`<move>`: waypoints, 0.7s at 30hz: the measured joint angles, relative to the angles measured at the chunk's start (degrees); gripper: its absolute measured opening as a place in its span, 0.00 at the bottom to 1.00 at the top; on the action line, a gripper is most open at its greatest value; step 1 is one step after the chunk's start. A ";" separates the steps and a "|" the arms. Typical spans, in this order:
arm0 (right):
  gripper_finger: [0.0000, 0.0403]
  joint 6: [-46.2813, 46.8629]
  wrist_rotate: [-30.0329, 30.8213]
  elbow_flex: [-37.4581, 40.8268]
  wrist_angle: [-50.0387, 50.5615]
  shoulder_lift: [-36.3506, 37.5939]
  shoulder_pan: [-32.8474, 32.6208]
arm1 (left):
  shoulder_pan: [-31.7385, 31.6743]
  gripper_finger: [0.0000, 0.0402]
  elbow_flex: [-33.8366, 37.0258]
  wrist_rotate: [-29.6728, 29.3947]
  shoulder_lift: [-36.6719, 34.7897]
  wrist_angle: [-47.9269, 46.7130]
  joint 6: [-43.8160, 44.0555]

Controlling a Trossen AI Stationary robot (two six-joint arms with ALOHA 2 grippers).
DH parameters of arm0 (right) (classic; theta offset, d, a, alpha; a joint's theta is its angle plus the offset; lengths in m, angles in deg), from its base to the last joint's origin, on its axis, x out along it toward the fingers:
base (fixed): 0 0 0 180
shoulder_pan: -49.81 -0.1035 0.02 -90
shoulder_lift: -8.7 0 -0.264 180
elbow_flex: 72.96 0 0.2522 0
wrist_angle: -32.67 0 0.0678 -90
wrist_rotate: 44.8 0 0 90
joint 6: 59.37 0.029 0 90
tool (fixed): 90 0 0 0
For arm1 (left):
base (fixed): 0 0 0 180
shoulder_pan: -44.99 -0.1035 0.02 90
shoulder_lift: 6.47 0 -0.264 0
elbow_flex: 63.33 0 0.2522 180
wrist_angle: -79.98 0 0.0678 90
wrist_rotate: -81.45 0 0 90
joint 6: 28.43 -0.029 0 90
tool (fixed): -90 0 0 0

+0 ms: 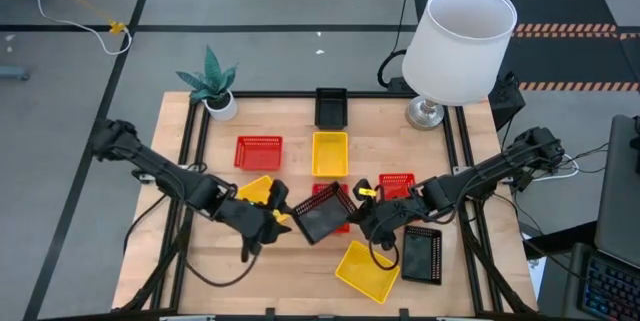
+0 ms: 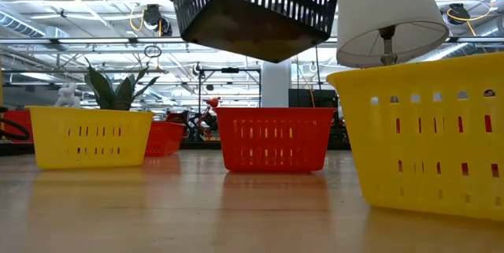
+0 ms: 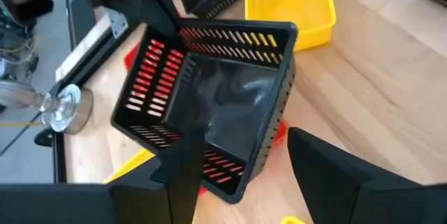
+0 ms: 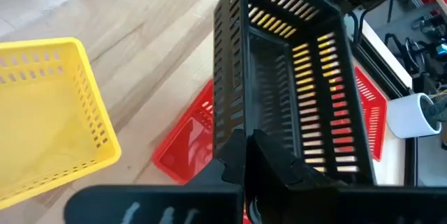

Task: Stack baskets by color
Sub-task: Stack the bottom left black bin on top of the top black bin

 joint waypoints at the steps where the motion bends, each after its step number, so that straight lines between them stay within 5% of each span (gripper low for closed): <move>1: 0.01 -0.02 0.00 0.00 -0.02 0.00 0.00 | -0.24 0.50 0.00 0.42 0.37 -0.02 0.00; 12: 0.01 -0.24 0.10 0.02 -0.94 0.02 0.04 | -1.59 0.38 -0.02 0.72 3.91 0.09 -1.33; 21: 0.01 -0.26 0.22 0.02 -1.45 0.02 0.04 | -2.43 0.13 -0.02 1.51 4.16 -0.24 -3.68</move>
